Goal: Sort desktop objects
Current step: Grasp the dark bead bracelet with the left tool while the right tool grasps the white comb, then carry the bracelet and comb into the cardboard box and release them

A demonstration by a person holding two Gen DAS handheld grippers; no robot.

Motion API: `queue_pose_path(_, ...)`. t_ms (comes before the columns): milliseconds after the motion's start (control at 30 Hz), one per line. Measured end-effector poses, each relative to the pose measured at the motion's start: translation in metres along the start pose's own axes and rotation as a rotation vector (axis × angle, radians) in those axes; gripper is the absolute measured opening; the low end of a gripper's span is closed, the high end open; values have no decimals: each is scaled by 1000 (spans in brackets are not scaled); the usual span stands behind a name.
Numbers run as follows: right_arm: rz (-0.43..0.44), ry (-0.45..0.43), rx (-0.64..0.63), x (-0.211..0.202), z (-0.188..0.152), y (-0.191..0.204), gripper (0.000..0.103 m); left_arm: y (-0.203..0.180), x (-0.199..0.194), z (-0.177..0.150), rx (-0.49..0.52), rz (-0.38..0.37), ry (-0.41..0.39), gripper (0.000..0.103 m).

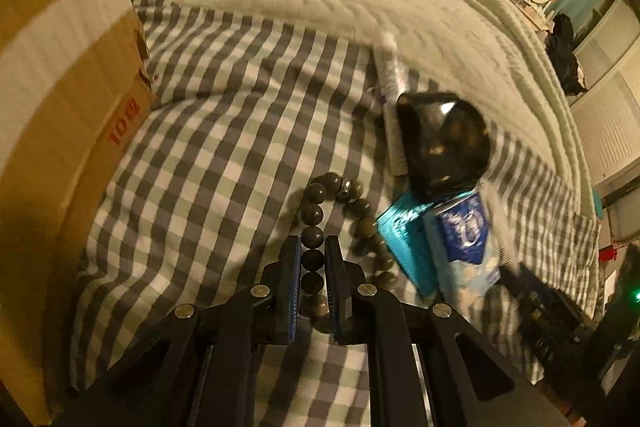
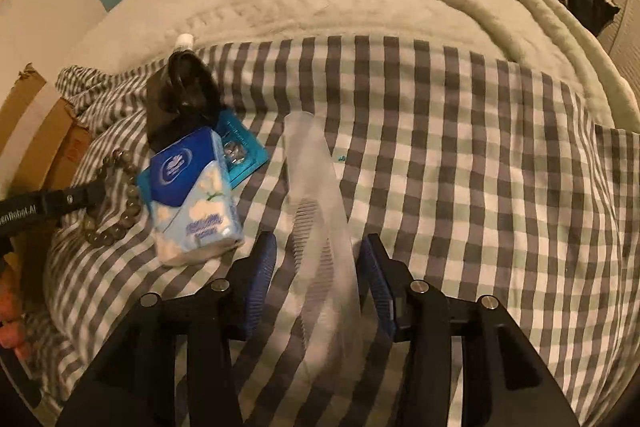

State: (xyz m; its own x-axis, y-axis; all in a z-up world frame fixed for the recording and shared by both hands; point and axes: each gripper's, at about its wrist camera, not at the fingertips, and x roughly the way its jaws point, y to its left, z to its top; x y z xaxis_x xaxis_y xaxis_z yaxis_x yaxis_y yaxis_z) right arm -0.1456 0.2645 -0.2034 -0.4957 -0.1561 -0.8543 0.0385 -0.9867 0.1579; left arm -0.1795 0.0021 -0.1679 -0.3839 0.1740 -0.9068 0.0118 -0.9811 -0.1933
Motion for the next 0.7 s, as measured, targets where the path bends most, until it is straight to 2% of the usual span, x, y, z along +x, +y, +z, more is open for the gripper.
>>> queue_pose_path(133, -39, -35, 23, -2, -1, -1, 27, 0, 3, -3, 6, 7, 3, 11)
queue_pose_path(267, -8, -63, 65, -12, 2, -4, 26, -2, -9, -1, -4, -28, -30, 11)
queue_pose_path(500, 16, -128, 91, -60, 13, -4, 26, -18, -55, 3, 15, -113, -105, 11)
queue_pose_path(700, 34, -190, 61, -108, 23, 23, 26, -25, -108, 15, 50, -153, -174, 11)
